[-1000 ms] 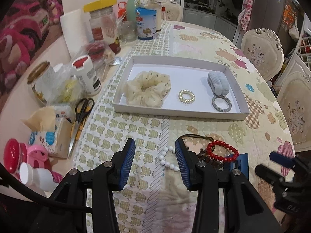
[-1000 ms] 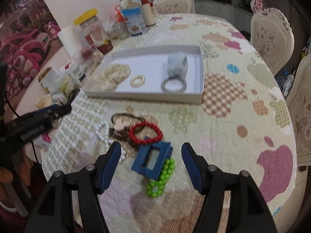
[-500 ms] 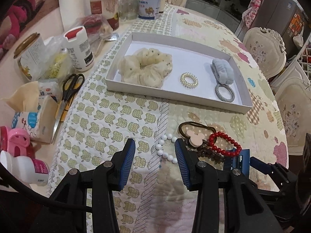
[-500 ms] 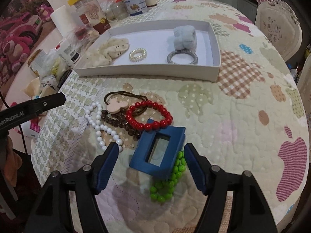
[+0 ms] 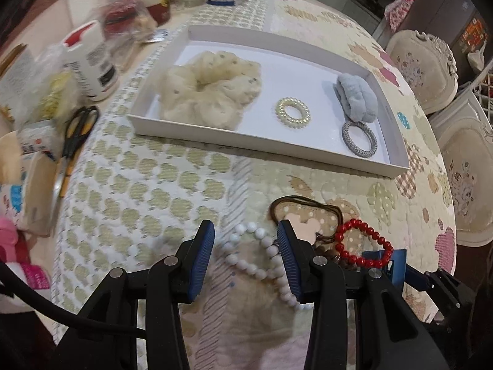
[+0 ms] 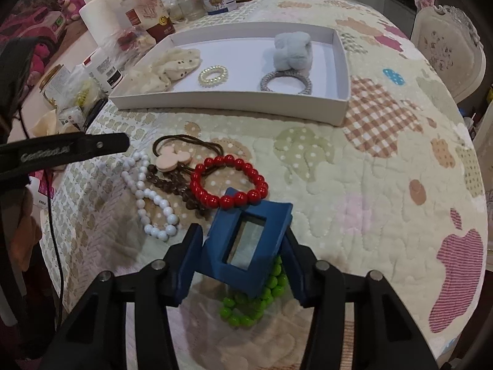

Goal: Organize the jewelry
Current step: 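Close the right tool on the blue hair clip with green beads, then grasp the mouse-charm hair tie with the left tool while the right lifts the blue clip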

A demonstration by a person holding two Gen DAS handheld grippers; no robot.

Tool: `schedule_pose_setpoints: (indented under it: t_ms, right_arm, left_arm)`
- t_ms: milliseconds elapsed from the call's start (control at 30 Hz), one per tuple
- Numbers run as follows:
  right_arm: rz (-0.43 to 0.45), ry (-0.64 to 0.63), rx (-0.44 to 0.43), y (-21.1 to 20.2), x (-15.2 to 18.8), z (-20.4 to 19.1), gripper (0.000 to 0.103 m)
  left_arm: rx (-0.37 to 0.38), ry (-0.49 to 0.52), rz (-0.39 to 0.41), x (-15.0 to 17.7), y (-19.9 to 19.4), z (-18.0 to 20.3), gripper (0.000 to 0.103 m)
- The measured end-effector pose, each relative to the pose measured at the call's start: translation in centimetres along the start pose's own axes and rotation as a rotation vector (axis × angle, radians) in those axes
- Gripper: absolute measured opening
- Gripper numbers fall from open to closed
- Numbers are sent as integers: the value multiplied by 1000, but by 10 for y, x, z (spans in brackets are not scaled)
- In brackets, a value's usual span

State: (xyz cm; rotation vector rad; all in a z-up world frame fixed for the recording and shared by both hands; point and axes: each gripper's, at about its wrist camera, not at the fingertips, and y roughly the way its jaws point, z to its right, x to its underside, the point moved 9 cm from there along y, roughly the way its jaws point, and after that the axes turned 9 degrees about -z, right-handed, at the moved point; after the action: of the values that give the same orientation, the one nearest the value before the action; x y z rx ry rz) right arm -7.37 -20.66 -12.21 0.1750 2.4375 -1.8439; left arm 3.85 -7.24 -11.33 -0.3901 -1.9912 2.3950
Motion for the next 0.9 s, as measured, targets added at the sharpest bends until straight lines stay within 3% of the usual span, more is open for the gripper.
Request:
schedule_pose_setpoints:
  t_ms: [233,400,567,700,900]
  right_arm:
    - [-8,25,-20,-5,2,13,53]
    - [-19,29,-33,-3,3,16,53]
    - [-24,29,-46,-2,2,17,53]
    - [-32,30,-55,0,2,17,53]
    - [-33,41,-69,1,2,17,53]
  left_arm:
    - [43,49,-66,-6,17,23,33]
    - [13,136,-96,1,24,41,35]
    - [-64,179,-89,2,33,47,38]
    - [-72,199,-98,2,35,54,38]
    - [-6,224,-122,8,35,62,38]
